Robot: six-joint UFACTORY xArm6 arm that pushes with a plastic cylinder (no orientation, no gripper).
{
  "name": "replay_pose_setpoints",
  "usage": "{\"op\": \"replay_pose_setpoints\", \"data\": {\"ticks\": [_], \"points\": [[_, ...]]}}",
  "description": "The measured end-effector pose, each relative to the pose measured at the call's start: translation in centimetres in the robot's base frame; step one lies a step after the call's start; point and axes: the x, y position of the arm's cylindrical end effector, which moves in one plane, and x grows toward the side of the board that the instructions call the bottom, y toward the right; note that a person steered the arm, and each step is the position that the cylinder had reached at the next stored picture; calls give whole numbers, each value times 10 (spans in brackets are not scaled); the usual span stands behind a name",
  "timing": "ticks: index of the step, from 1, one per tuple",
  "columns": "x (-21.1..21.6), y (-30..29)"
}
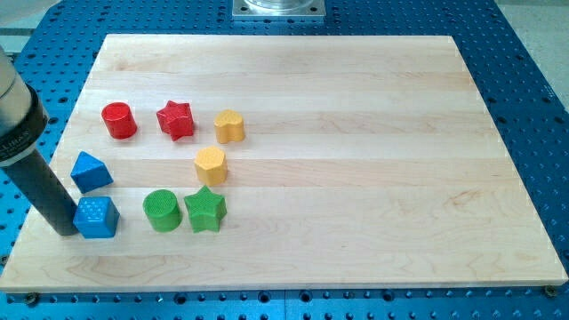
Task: Push the blue cube slightly up
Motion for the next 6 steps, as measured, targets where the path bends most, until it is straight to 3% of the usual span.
{"op": "replay_pose_setpoints", "data": {"ticks": [1, 2, 3, 6], "points": [[47, -3], [64, 41], [36, 57], [29, 45]]}}
